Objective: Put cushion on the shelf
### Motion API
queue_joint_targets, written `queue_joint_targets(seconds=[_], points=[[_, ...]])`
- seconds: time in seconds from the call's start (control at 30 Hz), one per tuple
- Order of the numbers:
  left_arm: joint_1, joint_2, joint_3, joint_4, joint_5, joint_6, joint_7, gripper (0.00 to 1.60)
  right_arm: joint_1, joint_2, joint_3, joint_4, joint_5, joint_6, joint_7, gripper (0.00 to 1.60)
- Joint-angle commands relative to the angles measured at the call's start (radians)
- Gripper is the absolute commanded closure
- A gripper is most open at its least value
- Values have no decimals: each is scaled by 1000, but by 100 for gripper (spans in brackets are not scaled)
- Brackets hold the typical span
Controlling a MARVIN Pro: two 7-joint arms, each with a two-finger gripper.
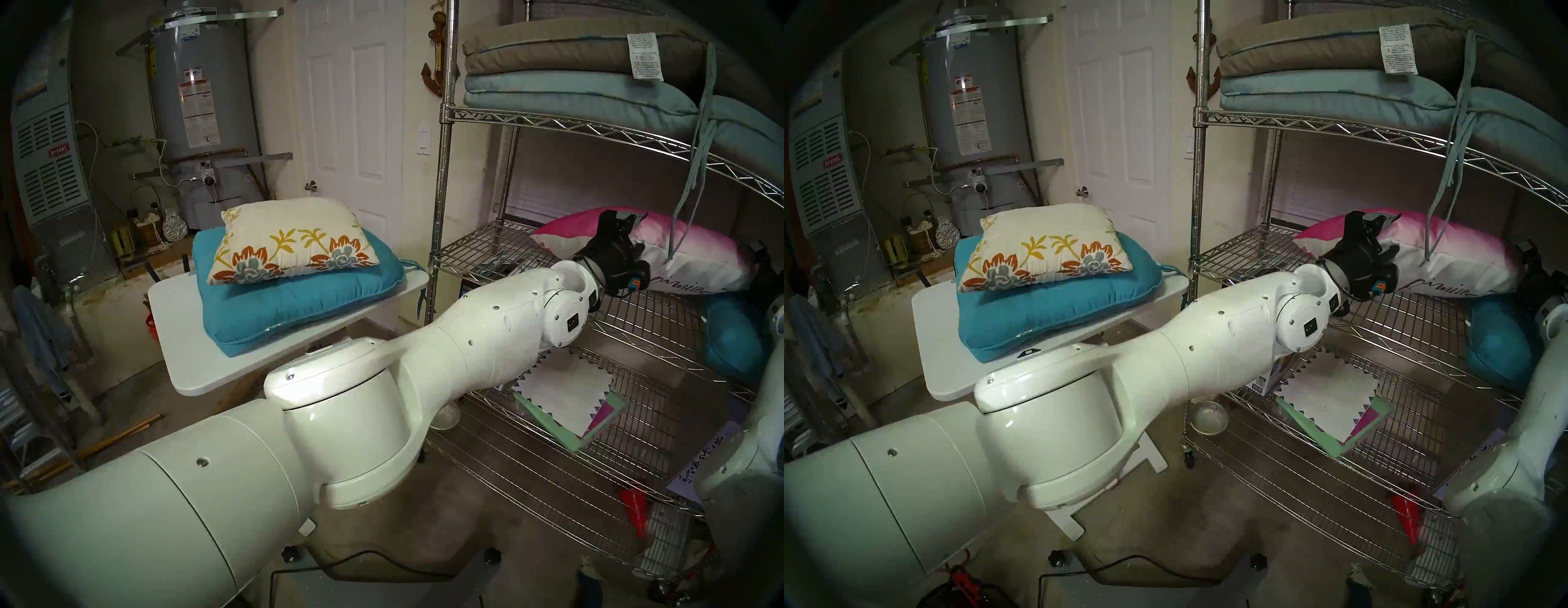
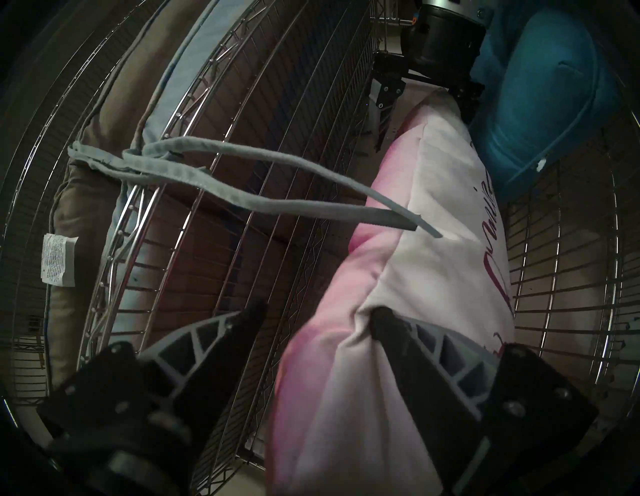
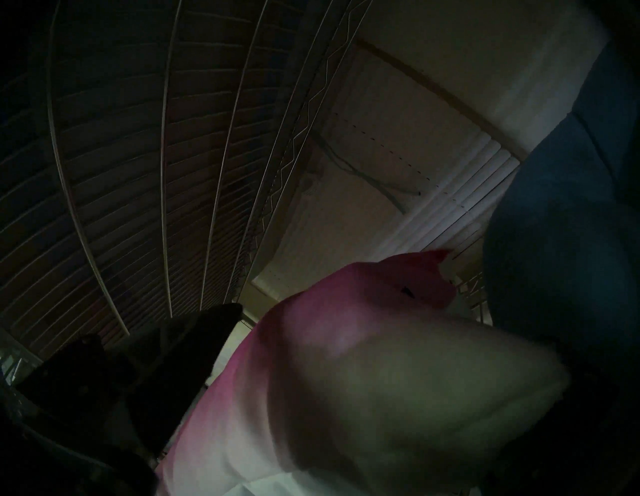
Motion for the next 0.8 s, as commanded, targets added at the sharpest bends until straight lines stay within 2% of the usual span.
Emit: queue_joint_targets(seconds=[0.0,0.07,0.1,0.13,0.43,0.77], points=[[-29,-17,4,-17,-12,-2,14,39,-12,-22,2,-28,12,33,9,0],[-30,-17,6,-16,-16,-2,15,39,-18,-26,5,-30,10,39,7,0],[-30,-17,8,-16,-18,-2,15,39,-21,-27,7,-33,8,41,5,14],[-31,-17,8,-16,-19,-2,15,39,-23,-28,8,-34,7,42,4,160],[-37,-17,19,-14,-36,-1,19,39,-27,-14,25,-48,0,41,-10,160],[-42,-17,30,-11,-52,-1,24,39,19,31,22,-70,-3,33,-17,160]])
